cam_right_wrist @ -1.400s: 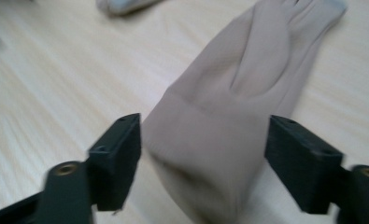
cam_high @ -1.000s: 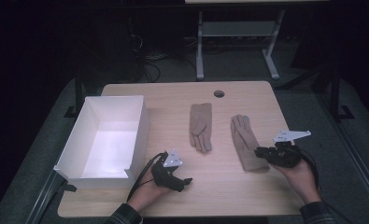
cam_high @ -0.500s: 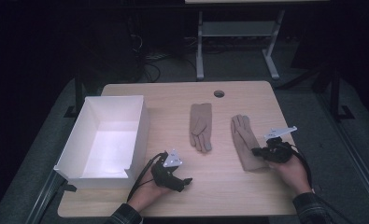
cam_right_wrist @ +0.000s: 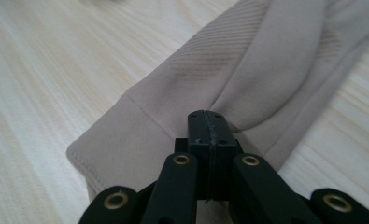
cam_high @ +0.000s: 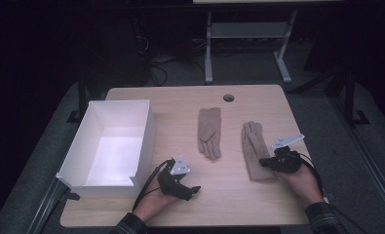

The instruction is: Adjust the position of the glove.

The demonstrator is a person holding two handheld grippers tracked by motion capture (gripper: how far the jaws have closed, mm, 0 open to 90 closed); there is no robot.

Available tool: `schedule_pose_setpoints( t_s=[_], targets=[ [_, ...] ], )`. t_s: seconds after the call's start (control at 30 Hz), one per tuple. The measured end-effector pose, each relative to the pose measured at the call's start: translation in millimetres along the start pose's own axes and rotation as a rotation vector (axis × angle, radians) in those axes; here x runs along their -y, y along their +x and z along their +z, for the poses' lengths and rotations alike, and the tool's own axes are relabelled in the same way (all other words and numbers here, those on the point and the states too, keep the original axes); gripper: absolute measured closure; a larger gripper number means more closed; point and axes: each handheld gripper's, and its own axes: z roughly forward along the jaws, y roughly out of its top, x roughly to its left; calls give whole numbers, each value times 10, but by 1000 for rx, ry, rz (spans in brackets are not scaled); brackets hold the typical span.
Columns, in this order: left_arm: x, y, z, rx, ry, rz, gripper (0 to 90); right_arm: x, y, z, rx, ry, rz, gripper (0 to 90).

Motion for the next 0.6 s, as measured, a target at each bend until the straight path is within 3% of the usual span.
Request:
schedule_pose_setpoints(
  t_s=[0.23,0.4,0.6],
  targets=[
    [1,0,0,-1,0,1,126,-48,148,57,-36,10,-41,900],
    [3,-4,-1,0,-1,-6,126,-103,318,118,-73,23,-98,900],
    [5,-4,-5,-2,1,-4,125,-131,445,161,-113,30,-122,900]
  ],
)
